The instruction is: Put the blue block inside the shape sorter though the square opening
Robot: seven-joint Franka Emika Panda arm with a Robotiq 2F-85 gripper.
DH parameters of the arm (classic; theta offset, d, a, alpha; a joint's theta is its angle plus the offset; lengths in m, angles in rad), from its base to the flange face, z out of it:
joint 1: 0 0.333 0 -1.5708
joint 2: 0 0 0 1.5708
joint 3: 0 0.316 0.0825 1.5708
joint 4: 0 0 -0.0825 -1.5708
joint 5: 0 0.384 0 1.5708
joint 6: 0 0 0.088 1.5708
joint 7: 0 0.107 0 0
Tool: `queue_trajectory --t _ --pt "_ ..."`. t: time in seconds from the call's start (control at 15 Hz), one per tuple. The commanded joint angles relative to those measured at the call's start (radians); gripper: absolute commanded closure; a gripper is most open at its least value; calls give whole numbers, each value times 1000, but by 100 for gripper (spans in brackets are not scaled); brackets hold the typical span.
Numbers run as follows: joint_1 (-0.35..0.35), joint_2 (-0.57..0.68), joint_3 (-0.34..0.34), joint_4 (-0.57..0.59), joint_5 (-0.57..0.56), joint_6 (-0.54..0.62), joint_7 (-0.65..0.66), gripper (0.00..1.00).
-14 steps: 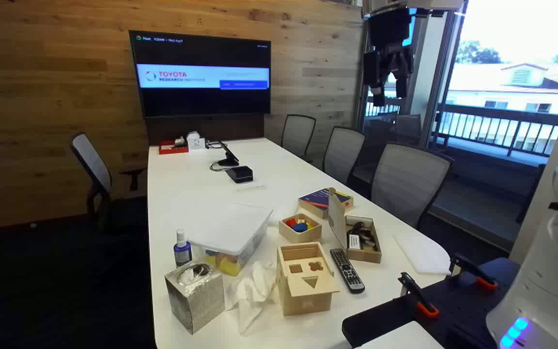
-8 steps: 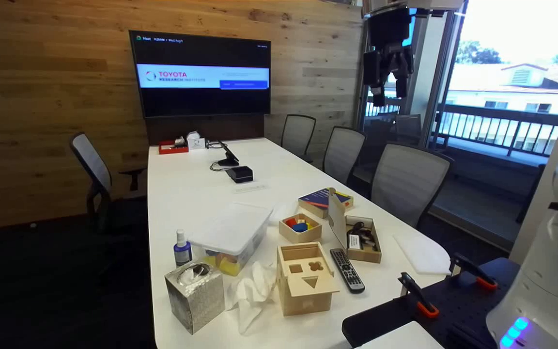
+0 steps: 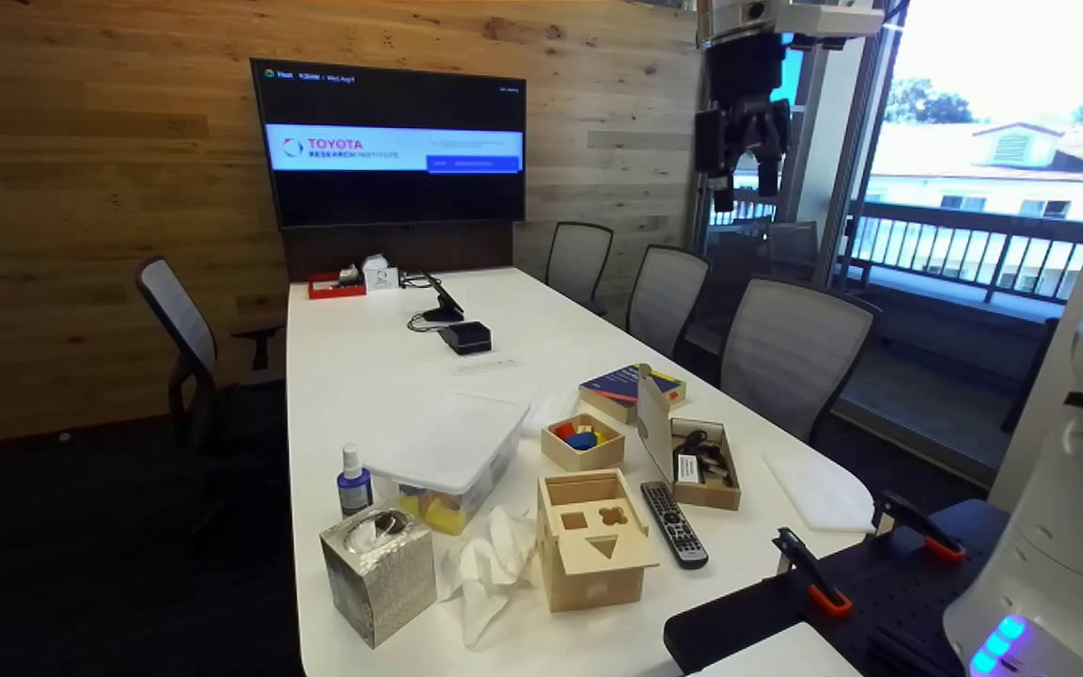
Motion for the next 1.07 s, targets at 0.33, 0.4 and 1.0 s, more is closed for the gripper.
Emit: queue_trajectory --t 0.33,0.4,1.0 --pt "-51 495 -82 142 -48 325 -23 0" --pt "-52 562 -88 170 -49 363 -27 0" --pt "-38 1074 -138 483 -82 587 -82 0"
